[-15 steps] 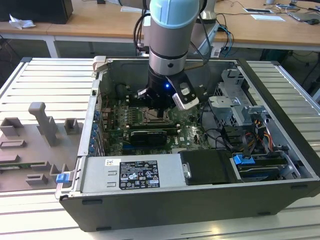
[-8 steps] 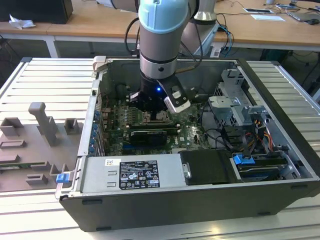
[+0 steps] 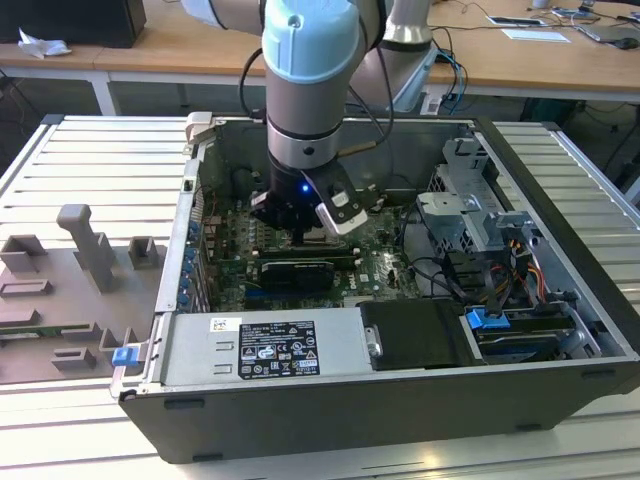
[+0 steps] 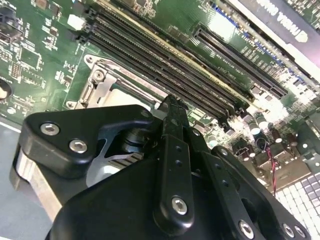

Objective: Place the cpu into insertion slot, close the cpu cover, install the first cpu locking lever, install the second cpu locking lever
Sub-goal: 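Install the second cpu locking lever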

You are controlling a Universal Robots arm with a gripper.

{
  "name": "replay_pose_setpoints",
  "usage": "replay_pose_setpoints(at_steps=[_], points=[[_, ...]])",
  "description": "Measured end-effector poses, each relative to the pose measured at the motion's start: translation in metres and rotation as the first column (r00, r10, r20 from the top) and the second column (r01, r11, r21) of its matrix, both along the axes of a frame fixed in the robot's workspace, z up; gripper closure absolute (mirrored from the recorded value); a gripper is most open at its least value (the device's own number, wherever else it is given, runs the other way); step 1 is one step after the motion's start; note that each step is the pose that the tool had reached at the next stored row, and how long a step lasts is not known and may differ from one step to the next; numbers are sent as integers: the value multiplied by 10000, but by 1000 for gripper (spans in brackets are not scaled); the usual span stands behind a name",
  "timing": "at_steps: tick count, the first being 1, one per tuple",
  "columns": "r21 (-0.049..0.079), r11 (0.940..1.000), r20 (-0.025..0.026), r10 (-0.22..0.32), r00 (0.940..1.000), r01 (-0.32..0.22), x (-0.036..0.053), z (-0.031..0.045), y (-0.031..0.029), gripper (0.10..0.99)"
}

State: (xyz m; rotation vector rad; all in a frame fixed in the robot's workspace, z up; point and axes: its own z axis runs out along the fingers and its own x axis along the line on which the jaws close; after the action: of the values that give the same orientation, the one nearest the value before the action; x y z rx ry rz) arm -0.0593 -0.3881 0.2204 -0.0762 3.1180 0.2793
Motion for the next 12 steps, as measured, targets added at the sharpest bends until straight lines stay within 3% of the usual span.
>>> replay_pose_setpoints(at_steps=[2, 5, 12], points=[[206, 9998, 0, -2, 10000, 2, -8, -9, -49, 980], [373, 9993, -1, -2, 10000, 2, -69, -15, -85, 980], [513, 9987, 0, -2, 10000, 2, -152, -71, -86, 980]])
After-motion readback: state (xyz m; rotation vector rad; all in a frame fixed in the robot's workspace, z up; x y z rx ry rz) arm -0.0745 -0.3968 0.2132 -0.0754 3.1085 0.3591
